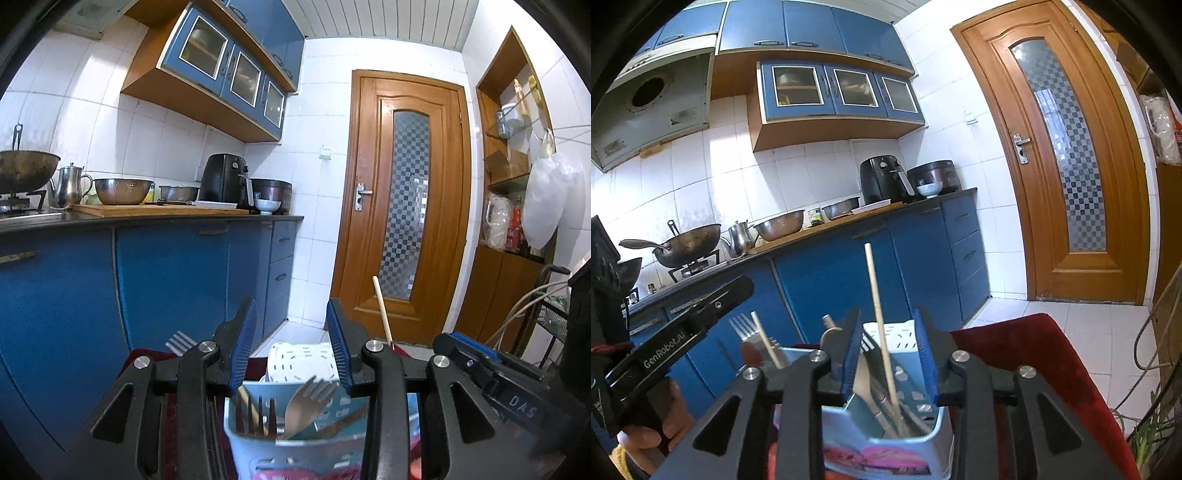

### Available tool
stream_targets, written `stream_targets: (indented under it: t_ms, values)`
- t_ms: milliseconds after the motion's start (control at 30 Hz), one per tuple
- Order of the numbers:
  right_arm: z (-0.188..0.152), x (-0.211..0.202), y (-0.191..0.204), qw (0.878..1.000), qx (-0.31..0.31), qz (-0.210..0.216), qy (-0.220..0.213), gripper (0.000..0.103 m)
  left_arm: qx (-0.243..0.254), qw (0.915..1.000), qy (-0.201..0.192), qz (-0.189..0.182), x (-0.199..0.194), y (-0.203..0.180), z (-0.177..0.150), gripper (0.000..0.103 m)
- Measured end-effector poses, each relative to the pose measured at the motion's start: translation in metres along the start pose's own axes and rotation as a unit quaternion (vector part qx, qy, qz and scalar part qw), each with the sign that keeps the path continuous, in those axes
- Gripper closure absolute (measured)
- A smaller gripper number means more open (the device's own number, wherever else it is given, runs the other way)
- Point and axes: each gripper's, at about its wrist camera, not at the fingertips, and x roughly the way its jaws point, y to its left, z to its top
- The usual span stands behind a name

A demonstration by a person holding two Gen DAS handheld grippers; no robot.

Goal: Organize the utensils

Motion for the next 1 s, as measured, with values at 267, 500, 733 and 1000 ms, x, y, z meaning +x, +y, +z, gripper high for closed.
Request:
stream_targets:
  t_ms: [267,500,733,1000]
  values:
    - [-0.006,-0.034,0.018,1.0,-0.003,0.007,0.024,0.062,0.015,0.9992,0.036,0.001,-0.037,-0.004,-0.001,0.055]
    - [-0.023,-0.058,0.036,0.999,-0.011,-0.001,0.044,0.054,0.023,0.9975,0.066,0.009,-0.069,-0.01,-0.015,0.034]
    - [-0.047,-0.077,0.039,0.998,-0.008,-0.019,0.06,0.044,0.014,0.9954,0.093,0.012,-0.091,-0.01,-0.041,0.027]
    - [-0.071,-0.091,0.032,0.996,-0.003,-0.058,0.065,0.017,0.006,0.9918,0.125,0.026,-0.089,-0.003,-0.073,0.024]
